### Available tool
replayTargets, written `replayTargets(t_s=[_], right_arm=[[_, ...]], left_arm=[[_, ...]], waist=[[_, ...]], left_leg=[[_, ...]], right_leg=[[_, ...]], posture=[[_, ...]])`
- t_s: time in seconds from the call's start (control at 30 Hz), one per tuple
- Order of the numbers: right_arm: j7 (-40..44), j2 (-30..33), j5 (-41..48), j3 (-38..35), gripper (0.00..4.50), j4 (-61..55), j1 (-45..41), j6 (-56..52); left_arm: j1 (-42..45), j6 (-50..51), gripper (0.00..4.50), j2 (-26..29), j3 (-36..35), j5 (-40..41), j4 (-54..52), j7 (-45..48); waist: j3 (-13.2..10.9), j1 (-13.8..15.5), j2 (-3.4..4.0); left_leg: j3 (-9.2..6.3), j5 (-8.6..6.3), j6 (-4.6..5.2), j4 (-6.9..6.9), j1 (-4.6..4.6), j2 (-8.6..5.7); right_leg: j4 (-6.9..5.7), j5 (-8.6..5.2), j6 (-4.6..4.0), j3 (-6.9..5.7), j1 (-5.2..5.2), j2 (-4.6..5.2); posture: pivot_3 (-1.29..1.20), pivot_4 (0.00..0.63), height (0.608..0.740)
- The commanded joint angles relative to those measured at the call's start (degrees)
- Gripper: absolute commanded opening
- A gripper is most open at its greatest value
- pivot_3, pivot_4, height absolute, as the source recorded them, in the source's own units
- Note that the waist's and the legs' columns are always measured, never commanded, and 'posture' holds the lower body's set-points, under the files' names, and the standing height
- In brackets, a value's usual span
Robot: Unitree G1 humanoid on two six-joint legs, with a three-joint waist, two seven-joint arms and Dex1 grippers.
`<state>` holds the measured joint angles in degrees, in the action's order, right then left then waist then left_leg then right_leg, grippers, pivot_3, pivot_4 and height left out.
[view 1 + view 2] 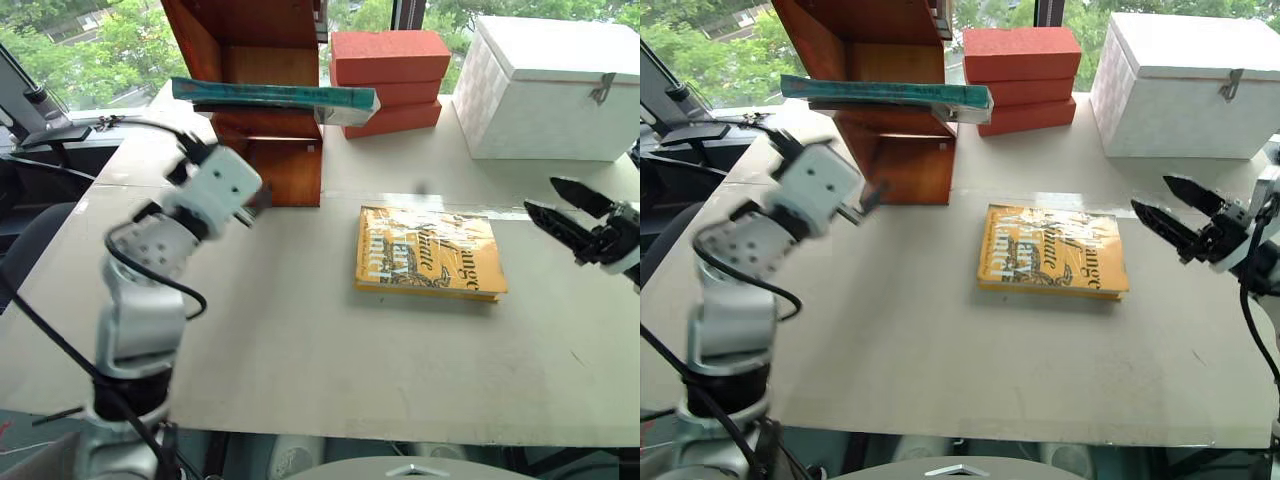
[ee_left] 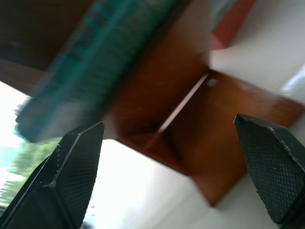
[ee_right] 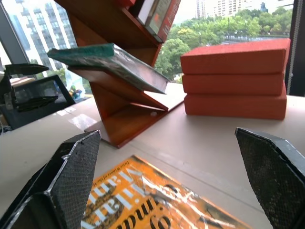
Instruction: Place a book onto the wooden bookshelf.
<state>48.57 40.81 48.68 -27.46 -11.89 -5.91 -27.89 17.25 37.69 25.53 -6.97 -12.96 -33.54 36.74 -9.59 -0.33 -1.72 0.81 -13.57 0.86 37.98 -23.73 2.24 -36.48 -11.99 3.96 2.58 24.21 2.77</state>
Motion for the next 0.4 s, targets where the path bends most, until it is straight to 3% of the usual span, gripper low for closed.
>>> replayTargets(t_s=[0.03,0.2,0.27,0.4], right_arm=[[1.6,-1.0,-10.2,0.7,4.5,-2.3,8.5,9.6],[6.2,-2.6,-21.0,4.0,4.5,3.7,19.2,22.8],[7.3,-3.3,-22.2,4.6,4.5,5.7,21.2,25.6],[8.4,-4.3,-23.6,4.9,4.5,8.5,23.7,29.2]], left_arm=[[-9.5,2.4,4.46,-6.2,-2.1,13.2,-6.9,3.6],[-21.1,-2.5,4.46,-8.0,-2.7,19.2,0.2,4.5],[-24.2,-8.9,4.46,-5.7,-0.4,17.9,3.1,5.2],[-27.7,-15.5,4.46,-4.7,1.5,19.4,6.0,5.9]], waist=[[0.0,-0.2,-0.02],[0.1,-0.5,0.04],[0.1,-0.7,0.05],[0.1,-0.7,0.06]], left_leg=[[-0.01,0.0,0.0,0.07,0.04,0.0],[0.01,0.0,0.0,0.21,0.41,0.03],[0.09,-0.01,-0.01,0.2,1.13,0.06],[0.15,-0.15,-0.24,0.22,1.1,0.05]], right_leg=[[-0.04,-0.01,0.0,0.0,-0.05,0.0],[-0.28,-0.19,-0.19,0.04,-0.26,-0.06],[-0.27,-0.33,-0.02,0.1,-0.86,-0.05],[-0.22,-0.3,-0.07,0.26,-0.73,0.0]], posture=[[0.0,0.15,0.74],[0.0,0.15,0.74],[0.0,0.15,0.74],[0.0,0.15,0.74]])
